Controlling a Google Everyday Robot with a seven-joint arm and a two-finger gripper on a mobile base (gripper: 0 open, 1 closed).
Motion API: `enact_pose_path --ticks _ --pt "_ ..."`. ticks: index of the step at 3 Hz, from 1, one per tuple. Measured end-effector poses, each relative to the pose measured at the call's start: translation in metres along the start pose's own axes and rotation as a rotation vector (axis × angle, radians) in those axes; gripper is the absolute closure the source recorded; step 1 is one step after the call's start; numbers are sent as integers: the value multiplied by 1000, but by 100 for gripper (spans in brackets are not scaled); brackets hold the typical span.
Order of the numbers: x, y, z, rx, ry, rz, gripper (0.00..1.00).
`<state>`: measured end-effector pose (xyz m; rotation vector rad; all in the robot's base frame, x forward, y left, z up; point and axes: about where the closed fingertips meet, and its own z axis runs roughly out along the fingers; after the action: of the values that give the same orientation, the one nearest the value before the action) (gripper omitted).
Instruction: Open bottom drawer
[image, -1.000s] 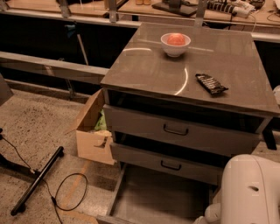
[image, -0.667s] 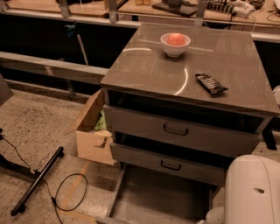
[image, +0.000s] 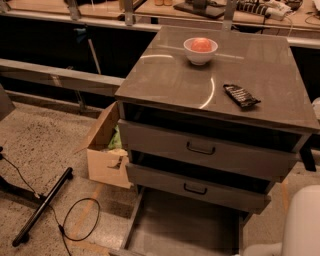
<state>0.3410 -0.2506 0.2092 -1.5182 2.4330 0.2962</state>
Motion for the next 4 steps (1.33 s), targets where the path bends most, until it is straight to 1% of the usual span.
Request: enact_pose_path --ticks 1,2,3,4 --pt "-6 -25 -41 172 -41 -33 100" --pt "1 -52 -89 336 -4 -42 100" --pt "8 -83 -137 483 50 -69 100" --pt "-7 -113 -181 594 10 -101 100"
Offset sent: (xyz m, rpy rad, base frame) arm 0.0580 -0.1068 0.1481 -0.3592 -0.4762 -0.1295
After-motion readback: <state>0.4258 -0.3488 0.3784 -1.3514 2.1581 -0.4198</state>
